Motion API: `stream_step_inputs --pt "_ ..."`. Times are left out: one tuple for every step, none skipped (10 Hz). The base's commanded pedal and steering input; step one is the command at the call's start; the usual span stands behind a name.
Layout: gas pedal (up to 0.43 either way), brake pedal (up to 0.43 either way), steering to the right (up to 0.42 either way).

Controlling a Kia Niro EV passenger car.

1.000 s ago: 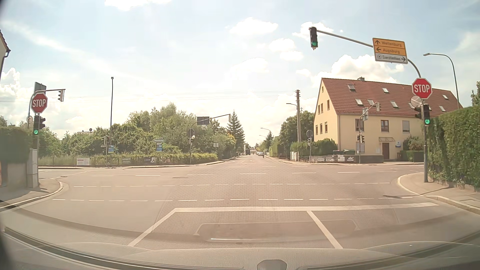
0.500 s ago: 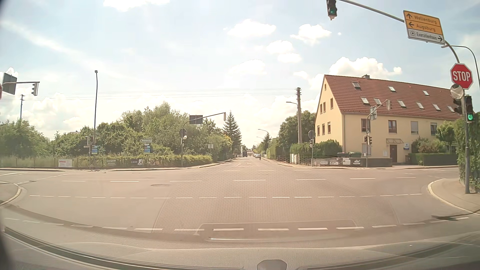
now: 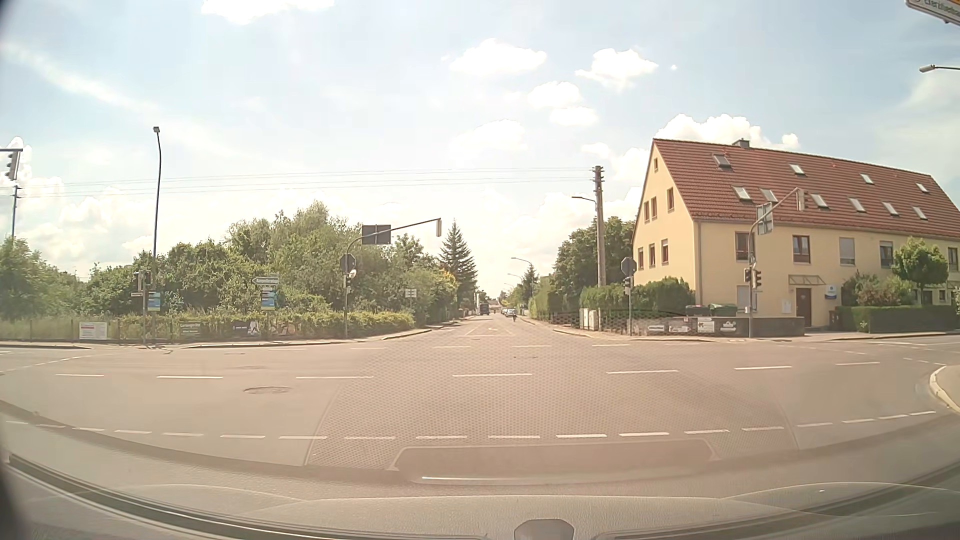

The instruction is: Follow the waypoints while adhering to traffic rules and regulations

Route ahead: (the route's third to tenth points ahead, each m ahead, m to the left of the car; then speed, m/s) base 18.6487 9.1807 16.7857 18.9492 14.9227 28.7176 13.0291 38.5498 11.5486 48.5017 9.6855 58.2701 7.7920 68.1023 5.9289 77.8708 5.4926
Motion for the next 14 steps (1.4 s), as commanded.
stream_step_inputs --pt "0.0 0.0 -0.001" --pt "0.0 0.0 -0.003" --pt "0.0 0.0 -0.005" --pt "0.02 0.0 -0.008" --pt "0.039 0.0 -0.016" --pt "0.079 0.0 -0.028" --pt "0.087 0.0 -0.036" --pt "0.087 0.0 -0.046" --pt "0.087 0.0 -0.055" --pt "0.087 0.0 -0.067" --pt "0.087 0.0 -0.081" --pt "0.087 0.0 -0.101" --pt "0.087 0.0 -0.123" --pt "0.079 0.0 -0.141"
